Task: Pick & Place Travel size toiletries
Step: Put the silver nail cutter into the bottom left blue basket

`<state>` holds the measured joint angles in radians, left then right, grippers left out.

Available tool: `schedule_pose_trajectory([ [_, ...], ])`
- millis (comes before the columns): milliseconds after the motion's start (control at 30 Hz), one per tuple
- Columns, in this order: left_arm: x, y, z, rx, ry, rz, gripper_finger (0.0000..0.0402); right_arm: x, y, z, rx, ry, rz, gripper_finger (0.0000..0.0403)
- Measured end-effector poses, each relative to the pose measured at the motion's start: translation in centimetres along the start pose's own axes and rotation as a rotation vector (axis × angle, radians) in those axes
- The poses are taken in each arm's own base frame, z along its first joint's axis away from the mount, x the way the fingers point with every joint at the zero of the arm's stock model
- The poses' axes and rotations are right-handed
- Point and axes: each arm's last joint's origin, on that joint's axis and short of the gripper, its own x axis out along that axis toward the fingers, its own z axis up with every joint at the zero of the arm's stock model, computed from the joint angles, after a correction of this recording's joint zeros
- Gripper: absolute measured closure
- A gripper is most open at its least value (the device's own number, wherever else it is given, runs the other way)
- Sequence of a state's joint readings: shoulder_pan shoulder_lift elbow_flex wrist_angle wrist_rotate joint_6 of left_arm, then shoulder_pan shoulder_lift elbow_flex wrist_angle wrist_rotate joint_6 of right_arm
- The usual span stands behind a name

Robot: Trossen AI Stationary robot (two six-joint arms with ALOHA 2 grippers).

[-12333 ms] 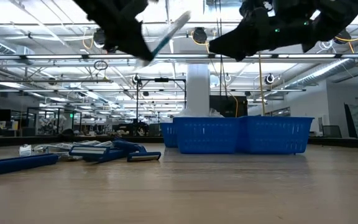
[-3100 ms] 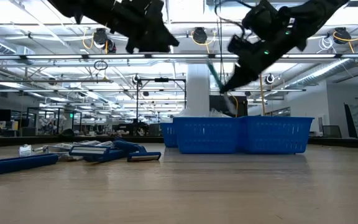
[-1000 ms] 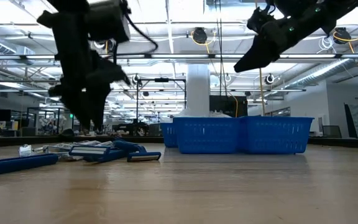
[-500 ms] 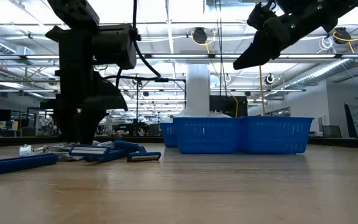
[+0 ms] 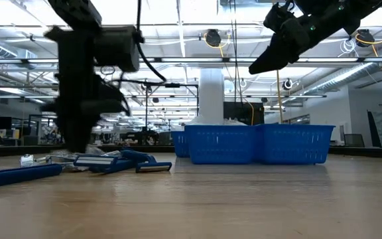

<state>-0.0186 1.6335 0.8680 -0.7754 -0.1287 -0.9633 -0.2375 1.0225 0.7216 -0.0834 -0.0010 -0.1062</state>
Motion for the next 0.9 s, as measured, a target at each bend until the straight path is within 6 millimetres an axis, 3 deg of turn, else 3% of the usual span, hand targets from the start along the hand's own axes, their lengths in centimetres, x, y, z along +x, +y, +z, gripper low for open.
schedule_pose_trajectory([
  [167,-4.7,-0.2,0.5,-0.004,-0.219,-0.137,0.0384,0.0,0.0,0.0,-0.002,0.003,0.0,0.0232],
  [333,-9.9,-2.1,1.7,0.13,-0.535,-0.381,0.0383,0.0,0.0,0.0,-0.005,-0.002,0.0,0.0232],
  [467,-12.0,-3.8,3.1,0.285,-0.733,-0.522,0.0384,0.0,0.0,0.1,-0.01,-0.006,-0.002,0.0232],
  [600,-11.1,-5.0,4.8,0.354,-0.779,-0.598,0.0384,0.0,0.0,0.1,-0.011,-0.009,-0.002,0.0232],
  [900,-5.4,-6.6,7.9,0.302,-0.652,-0.65,0.0379,0.0,0.0,0.1,-0.011,-0.013,-0.003,0.0232],
])
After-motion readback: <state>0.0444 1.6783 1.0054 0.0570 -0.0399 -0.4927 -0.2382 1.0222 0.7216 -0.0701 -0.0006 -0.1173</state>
